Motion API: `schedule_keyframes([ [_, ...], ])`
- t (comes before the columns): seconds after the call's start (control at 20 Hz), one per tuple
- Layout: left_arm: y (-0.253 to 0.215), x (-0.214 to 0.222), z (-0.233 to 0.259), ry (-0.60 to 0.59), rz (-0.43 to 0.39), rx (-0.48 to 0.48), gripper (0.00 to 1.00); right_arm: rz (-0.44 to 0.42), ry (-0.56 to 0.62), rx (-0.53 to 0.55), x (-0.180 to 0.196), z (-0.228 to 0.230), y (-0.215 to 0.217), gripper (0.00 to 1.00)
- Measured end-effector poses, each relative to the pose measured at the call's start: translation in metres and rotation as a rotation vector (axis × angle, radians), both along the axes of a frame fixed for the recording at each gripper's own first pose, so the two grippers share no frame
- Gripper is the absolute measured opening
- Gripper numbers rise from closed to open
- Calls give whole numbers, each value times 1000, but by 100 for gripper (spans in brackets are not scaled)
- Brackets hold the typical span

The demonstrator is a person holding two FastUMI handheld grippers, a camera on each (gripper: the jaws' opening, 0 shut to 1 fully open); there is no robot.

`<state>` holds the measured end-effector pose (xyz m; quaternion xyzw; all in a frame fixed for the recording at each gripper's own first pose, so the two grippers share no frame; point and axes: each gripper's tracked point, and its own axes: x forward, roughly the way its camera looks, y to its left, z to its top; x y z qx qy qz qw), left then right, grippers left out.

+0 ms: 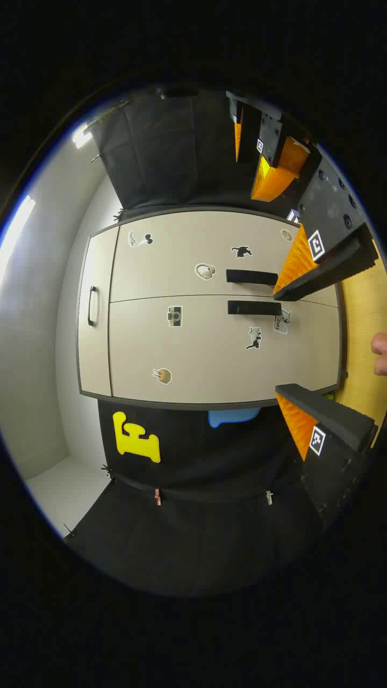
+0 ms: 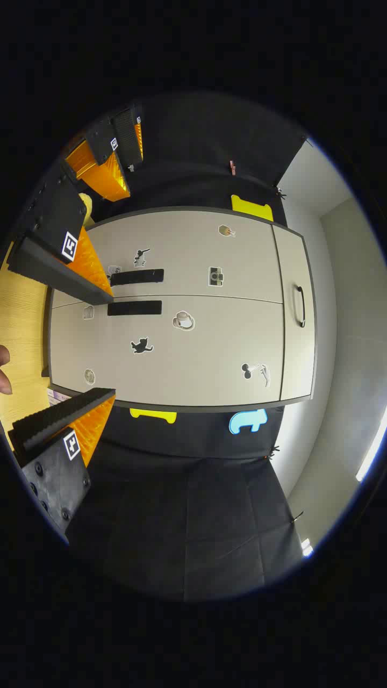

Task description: Open the right door of the double-door shoe cabinet with the right hand, and open the left door with the left hand.

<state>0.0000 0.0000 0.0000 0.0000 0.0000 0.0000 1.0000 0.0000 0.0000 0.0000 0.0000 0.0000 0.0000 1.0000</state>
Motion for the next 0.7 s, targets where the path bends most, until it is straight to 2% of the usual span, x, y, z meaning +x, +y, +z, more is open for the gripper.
schedule_keyframes([
  [0.7, 5, -1, 1, -4, 8, 17, 95, 19, 3, 9, -1, 1, 1, 98],
])
